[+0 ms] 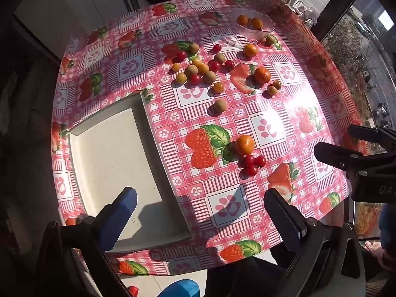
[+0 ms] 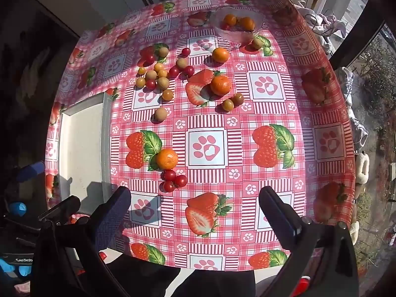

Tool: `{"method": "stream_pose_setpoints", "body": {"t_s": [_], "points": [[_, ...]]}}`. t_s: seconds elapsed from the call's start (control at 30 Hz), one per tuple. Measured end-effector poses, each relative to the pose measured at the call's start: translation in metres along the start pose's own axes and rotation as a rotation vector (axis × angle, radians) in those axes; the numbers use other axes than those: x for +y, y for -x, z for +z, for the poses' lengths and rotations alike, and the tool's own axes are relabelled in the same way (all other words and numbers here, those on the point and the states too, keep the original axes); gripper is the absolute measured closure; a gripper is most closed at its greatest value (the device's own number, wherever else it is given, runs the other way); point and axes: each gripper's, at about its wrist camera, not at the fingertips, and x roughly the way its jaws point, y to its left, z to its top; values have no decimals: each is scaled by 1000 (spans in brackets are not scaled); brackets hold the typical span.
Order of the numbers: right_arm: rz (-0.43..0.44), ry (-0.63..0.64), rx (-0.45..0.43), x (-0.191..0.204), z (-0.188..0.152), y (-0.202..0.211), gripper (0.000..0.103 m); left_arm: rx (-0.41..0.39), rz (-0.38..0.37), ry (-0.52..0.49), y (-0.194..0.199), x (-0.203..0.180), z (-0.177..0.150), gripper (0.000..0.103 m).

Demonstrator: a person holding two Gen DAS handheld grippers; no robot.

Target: Organize fruits

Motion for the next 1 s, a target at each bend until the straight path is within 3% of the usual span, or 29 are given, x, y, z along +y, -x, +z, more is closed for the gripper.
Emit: {"method": "stream_pose_setpoints", "body": {"t_s": [1.0], "points": [[-7, -13, 5, -3, 0, 1, 0, 10, -11, -14, 1, -3, -1, 0]]}}
